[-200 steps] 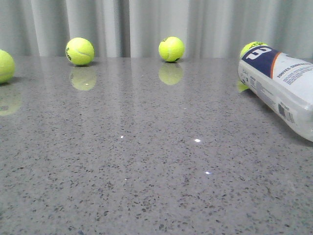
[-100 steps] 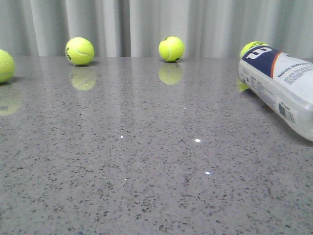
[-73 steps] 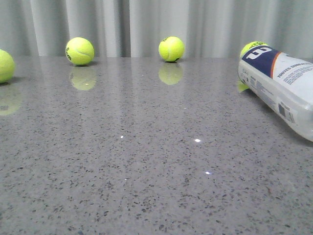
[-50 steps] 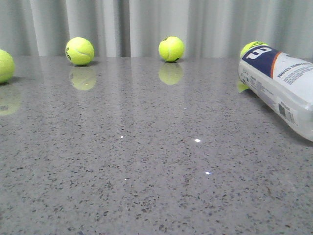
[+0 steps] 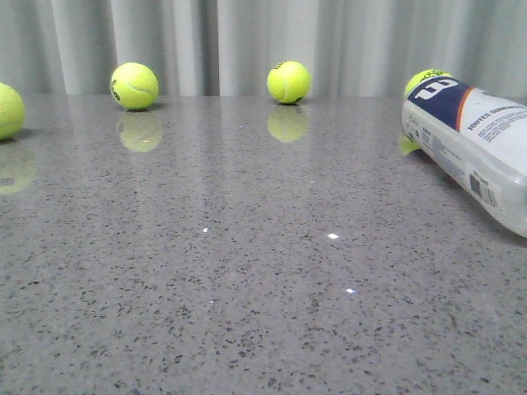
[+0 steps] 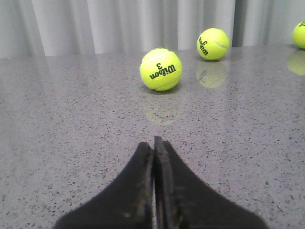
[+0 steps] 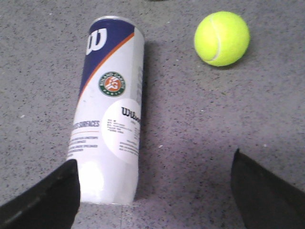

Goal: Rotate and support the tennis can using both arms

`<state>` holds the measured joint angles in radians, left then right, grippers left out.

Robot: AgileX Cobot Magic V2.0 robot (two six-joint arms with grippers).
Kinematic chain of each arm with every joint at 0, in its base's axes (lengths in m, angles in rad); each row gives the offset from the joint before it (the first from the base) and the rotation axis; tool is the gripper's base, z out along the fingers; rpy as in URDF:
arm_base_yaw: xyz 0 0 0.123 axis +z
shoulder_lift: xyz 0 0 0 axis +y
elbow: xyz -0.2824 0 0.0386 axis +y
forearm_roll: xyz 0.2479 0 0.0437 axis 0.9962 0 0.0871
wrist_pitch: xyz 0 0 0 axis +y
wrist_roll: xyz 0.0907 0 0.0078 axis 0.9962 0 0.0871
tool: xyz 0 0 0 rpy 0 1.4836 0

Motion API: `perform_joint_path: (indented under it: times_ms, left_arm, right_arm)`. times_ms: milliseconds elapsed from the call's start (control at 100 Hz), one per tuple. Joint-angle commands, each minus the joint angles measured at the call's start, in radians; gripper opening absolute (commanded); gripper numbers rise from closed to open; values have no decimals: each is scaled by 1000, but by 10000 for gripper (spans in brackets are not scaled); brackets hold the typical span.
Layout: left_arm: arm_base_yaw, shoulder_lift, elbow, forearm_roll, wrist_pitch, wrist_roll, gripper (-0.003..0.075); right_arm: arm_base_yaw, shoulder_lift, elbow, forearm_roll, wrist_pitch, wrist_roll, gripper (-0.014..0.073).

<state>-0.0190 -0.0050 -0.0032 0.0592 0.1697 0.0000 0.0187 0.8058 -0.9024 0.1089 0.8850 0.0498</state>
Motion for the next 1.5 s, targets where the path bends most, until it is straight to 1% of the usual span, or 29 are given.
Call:
perform_joint_path:
  times_ms: [0, 110, 300, 620, 820, 1050, 1120, 1190, 1200, 1210, 1240, 1310, 1380, 1490]
  left_arm:
    - [-8, -38, 49, -1, -77, 0, -21]
    - [-8, -38, 49, -1, -77, 0, -21]
    - [-8, -38, 49, -1, -77, 0, -21]
    - [-8, -38, 49, -1, -77, 0, -21]
    - [-8, -38, 49, -1, -77, 0, -21]
    - [-8, -38, 49, -1, -77, 0, -21]
    - [-8, -38, 49, -1, -77, 0, -21]
    - [-8, -38, 49, -1, -77, 0, -21]
    - [-8, -38, 49, -1, -77, 0, -21]
    - [-8, -38, 49, -1, -77, 0, -21]
    - [-8, -38, 49, -1, -77, 0, -21]
    - [-8, -38, 49, -1, -77, 0, -21]
    - [-8, -38, 49, -1, -77, 0, -21]
    - [-8, -38, 49, -1, -77, 0, -20]
  right_arm:
    - [12, 74, -83, 48, -9, -2, 636]
    - [27, 190, -150, 98, 58, -2, 636]
    - [40, 367, -256, 170, 121, -2, 636]
    - [40, 609, -361, 221, 128, -2, 636]
    - [48, 699, -369, 241, 127, -13, 636]
    - [55, 743, -369, 243, 123, -14, 631]
    - [55, 743, -369, 243, 123, -14, 580]
    - [55, 743, -369, 243, 124, -14, 487]
    - [55, 743, -369, 243, 124, -14, 457]
    - [55, 743, -369, 243, 124, -14, 457]
    - [55, 743, -369, 243, 124, -14, 409]
    - [55, 743, -369, 243, 124, -14, 334]
    - [55, 742, -369, 243, 126, -27, 304]
    - [58, 738, -388, 245, 161, -50, 304]
